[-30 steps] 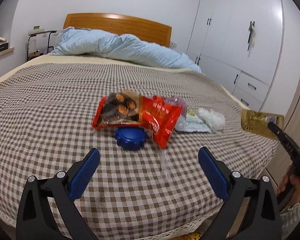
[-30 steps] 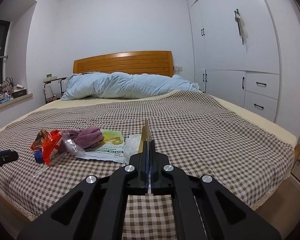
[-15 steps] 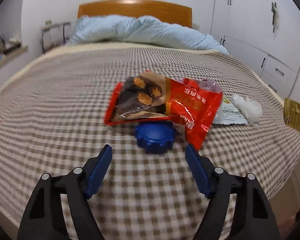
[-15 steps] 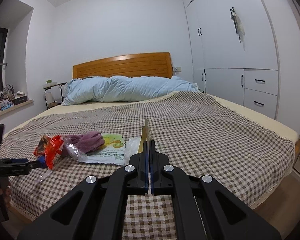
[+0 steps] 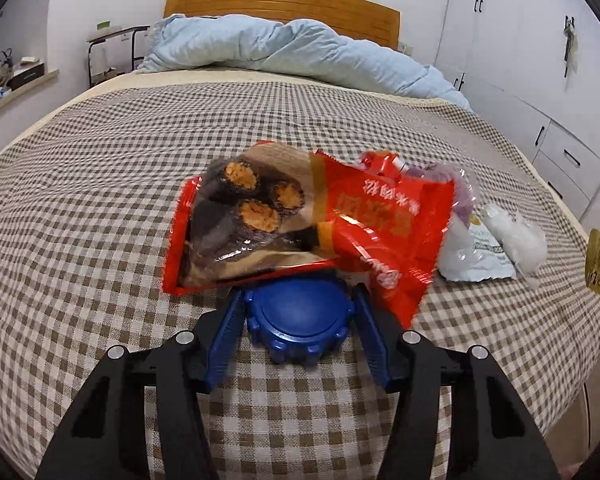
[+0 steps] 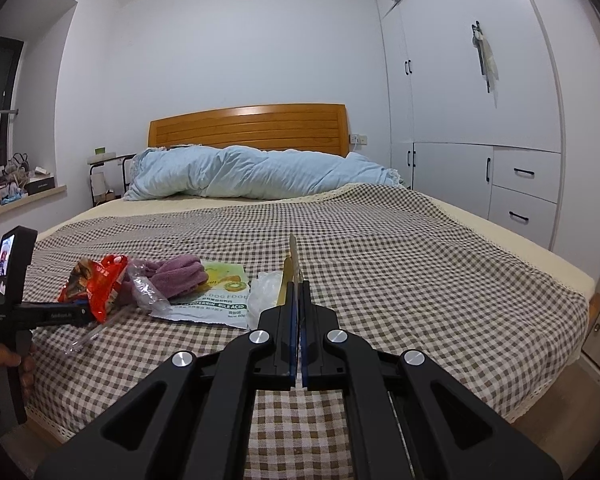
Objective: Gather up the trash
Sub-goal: 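Grasp the blue round lid with the left gripper, then carry the blue lid and gold sachet toward the floor bin with both grippers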
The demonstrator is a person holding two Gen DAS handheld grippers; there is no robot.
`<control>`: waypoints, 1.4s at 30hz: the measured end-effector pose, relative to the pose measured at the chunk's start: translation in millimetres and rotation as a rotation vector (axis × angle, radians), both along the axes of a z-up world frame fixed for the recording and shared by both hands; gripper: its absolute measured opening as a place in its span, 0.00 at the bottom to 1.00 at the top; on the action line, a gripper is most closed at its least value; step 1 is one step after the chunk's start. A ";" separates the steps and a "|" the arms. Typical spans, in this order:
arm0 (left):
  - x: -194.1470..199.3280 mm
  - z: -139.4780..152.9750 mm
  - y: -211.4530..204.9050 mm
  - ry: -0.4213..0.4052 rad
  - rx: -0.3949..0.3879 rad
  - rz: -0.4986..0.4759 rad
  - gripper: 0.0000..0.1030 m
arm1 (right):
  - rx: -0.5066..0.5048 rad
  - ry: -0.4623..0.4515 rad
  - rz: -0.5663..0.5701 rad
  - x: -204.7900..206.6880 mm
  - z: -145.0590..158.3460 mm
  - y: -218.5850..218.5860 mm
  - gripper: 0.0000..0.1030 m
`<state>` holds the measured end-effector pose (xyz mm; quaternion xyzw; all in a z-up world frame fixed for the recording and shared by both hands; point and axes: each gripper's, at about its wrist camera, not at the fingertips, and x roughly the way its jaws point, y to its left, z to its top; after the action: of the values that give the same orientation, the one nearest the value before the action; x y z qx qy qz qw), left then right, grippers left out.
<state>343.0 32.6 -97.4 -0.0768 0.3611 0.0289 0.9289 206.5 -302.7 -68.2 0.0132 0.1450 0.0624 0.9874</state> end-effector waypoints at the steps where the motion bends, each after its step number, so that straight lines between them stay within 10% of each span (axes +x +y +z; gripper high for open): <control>1: 1.0 1.0 -0.2 -0.002 -0.002 -0.001 0.51 | -0.001 0.000 -0.003 -0.5 0.0 -1.1 0.01; 42: -133.9 73.0 -26.1 -0.267 -0.032 -0.138 0.51 | -0.041 -0.092 0.058 -56.3 21.3 6.7 0.01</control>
<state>209.1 6.5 -24.4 -0.0699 0.2392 -0.0511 0.9671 150.2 -295.9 -46.9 -0.0142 0.1011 0.0886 0.9908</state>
